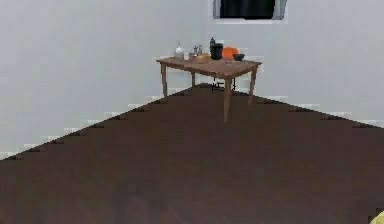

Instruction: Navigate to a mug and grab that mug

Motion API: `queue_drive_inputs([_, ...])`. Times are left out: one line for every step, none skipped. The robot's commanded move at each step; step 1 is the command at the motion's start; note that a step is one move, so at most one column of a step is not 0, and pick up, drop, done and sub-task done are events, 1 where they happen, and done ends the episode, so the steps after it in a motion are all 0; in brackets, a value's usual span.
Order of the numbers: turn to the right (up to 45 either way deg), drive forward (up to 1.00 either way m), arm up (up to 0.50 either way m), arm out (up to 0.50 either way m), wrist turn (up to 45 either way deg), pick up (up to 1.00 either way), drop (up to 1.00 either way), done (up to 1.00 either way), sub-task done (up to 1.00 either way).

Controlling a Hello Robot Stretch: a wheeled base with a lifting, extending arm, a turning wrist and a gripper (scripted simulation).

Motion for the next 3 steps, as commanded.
queue_drive_inputs([-6.0, 0.00, 0.00, 0.00, 0.0, 0.00, 0.00, 0.00, 0.00])
queue_drive_inputs([0.0, 1.00, 0.00, 0.00, 0.0, 0.00, 0.00, 0.00, 0.00])
queue_drive_inputs([-3.0, 0.00, 0.00, 0.00, 0.0, 0.00, 0.00, 0.00, 0.00])
